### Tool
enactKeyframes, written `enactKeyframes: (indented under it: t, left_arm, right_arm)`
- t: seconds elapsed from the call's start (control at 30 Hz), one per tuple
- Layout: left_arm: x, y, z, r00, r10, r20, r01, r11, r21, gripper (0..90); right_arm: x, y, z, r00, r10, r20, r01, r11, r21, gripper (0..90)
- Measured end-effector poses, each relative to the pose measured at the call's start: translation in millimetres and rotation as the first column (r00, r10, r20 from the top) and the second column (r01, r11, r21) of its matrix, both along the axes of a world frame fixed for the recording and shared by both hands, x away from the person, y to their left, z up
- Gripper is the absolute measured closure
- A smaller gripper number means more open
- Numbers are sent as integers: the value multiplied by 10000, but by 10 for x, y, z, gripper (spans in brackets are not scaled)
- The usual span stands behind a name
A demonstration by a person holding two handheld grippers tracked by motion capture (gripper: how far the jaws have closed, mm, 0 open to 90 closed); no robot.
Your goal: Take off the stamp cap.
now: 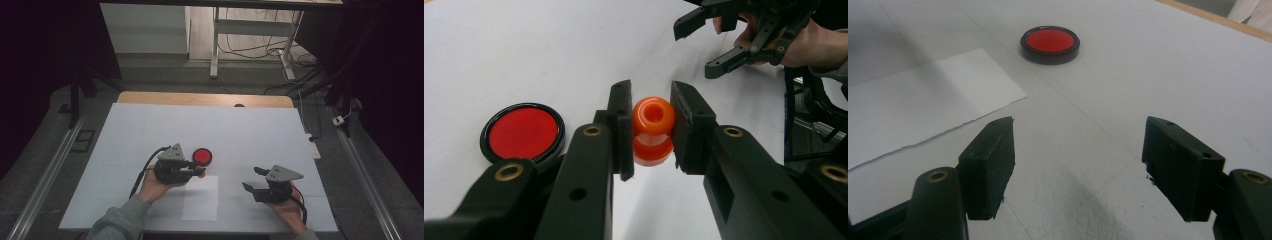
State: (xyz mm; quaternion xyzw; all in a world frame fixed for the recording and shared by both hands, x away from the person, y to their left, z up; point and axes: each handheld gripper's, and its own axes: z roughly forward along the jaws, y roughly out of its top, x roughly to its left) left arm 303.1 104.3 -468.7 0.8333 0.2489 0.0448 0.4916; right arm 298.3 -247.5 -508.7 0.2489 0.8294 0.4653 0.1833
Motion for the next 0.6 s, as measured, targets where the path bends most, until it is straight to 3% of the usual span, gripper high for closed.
enactKeyframes:
  t: [0.6]
  left_arm:
    - [6,-22,2,10000,-24,17,24,10000,-12,724]
  right_arm:
    - [-34,233,9,9992,379,130,-382,9991,194,293]
